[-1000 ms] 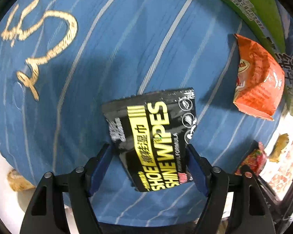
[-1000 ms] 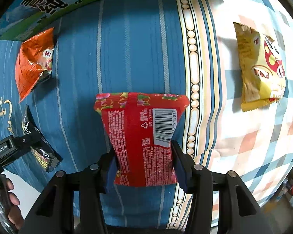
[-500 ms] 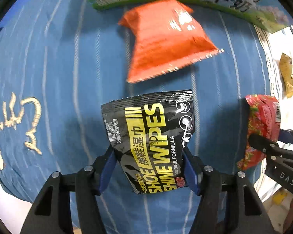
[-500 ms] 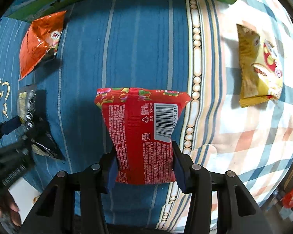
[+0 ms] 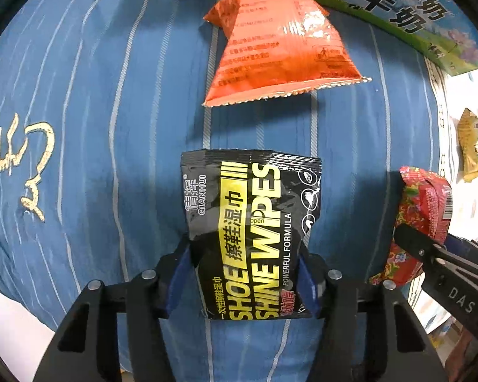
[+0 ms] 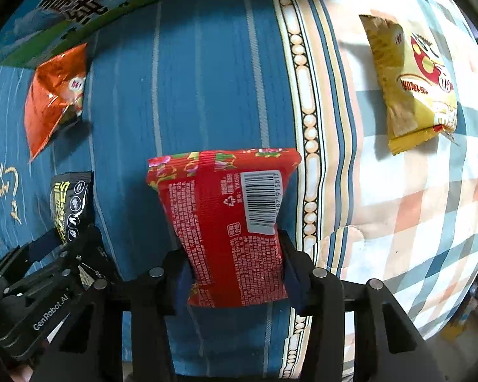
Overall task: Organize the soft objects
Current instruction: 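Carry the wipes pouch with the left tool while the right tool carries the red bag to the box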
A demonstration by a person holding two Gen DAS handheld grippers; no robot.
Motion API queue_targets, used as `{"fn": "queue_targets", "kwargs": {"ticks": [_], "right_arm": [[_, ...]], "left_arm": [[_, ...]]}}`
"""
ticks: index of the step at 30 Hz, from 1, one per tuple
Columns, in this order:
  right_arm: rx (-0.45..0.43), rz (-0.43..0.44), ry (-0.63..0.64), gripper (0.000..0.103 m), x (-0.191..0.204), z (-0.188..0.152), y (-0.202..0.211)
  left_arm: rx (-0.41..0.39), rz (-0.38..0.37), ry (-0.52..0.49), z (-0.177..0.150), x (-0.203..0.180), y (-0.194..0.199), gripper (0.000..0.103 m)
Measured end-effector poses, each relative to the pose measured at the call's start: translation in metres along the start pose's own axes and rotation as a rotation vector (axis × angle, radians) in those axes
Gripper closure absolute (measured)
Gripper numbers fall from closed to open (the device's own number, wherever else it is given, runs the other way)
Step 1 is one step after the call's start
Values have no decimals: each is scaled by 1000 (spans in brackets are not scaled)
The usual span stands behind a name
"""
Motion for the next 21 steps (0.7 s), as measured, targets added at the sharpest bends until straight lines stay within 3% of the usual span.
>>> {"fn": "queue_targets", "kwargs": {"ticks": [5, 14, 21], "right_arm": [[-23, -20, 29, 55, 8, -8, 10], [-155, -11, 94, 56, 23, -26, 80], [-262, 23, 89, 56, 24, -29, 146]], "left_arm": [[-63, 25, -31, -7, -20, 37, 48], [-252, 24, -113, -19, -47, 120, 48], [-358, -4, -124, 3, -47, 187, 48]]}}
Point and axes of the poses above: each gripper's, at about its wrist camera, not at the fingertips, and y roughly against the way its jaws point, x to its left, z to its top, the point moved 3 cm from there along -y, roughly the way its jaws point
